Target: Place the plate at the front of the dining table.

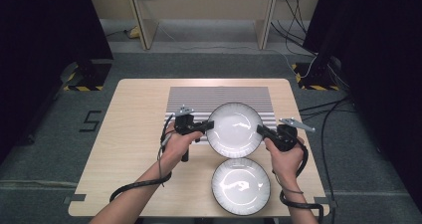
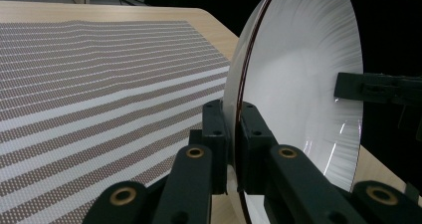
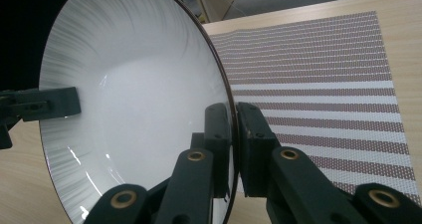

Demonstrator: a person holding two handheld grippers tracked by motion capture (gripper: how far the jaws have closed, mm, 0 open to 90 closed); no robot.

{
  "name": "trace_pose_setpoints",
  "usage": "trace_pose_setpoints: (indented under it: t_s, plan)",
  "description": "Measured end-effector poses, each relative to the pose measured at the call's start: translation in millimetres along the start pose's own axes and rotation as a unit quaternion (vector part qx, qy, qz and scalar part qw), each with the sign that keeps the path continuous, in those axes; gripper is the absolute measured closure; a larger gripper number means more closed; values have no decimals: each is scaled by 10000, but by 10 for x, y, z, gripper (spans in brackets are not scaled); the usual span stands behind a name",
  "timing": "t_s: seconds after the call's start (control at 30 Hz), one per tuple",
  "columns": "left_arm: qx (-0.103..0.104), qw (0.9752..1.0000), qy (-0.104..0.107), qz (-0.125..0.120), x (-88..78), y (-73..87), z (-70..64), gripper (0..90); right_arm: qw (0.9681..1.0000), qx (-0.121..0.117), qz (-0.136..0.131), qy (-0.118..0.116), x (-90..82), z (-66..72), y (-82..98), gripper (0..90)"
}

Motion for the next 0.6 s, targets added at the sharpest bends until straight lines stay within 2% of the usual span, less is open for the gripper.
trace_pose_setpoints:
  t_s: [0.27, 0.6]
  plan:
    - [26, 10000, -55, -46, 15, -88, 64, 841, 10000, 22, -10, 19, 80, 11, -76, 841]
    - [15, 9999, -90, -100, 31, -119, 137, 841, 10000, 5, -10, 47, 164, 21, -124, 839]
Point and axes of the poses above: each handheld gripper's, and its own axes: x roughly forward along the jaws, y roughly out of its underside, z roughly to its left, the point moved 5 cm from there along x, roughly forward along the jaws, and after that the axes turned 5 degrees about x, right-handed, at the moved point
